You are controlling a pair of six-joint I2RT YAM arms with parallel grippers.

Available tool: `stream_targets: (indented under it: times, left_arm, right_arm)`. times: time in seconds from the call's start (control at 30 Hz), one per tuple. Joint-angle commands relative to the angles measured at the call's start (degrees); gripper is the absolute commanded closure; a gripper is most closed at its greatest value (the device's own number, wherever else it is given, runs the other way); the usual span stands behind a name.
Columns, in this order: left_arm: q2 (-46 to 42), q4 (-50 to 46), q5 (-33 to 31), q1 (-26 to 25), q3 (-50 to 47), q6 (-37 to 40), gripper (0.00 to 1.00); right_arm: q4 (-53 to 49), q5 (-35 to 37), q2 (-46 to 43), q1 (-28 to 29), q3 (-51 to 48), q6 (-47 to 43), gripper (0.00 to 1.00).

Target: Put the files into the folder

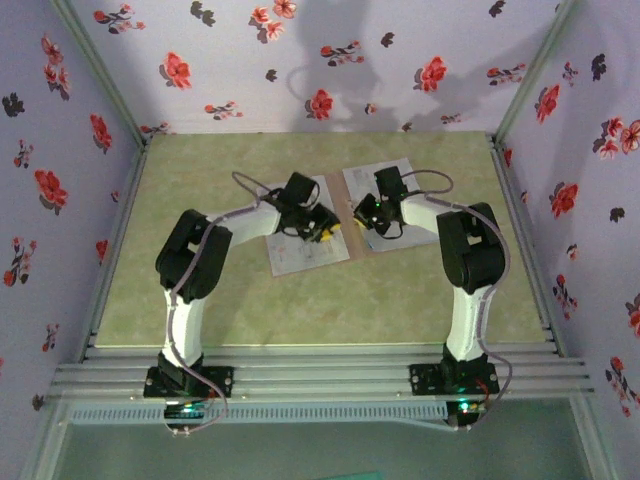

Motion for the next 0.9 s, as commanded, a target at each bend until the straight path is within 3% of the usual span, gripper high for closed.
stream_targets:
  times: [0.0, 0.33, 0.87]
  left_arm:
    - [5.31, -1.38, -0.16, 1.11, 5.96, -0.82, 0.71]
    - [18.21, -1.52, 1.88, 1.44, 20.92, 1.64, 0.75]
    - [24.2, -5.78, 1.45, -1.0, 22.42, 2.41, 0.91]
  right_arm:
    - [-16.6, 12.43, 9.74, -0.21, -5.78, -0.41, 1.0]
    - [-15.11, 9.84, 9.47, -0.83, -5.78, -0.21, 1.0]
    - [-12.28, 5.29, 9.29, -2.24, -6.47, 0.05, 1.0]
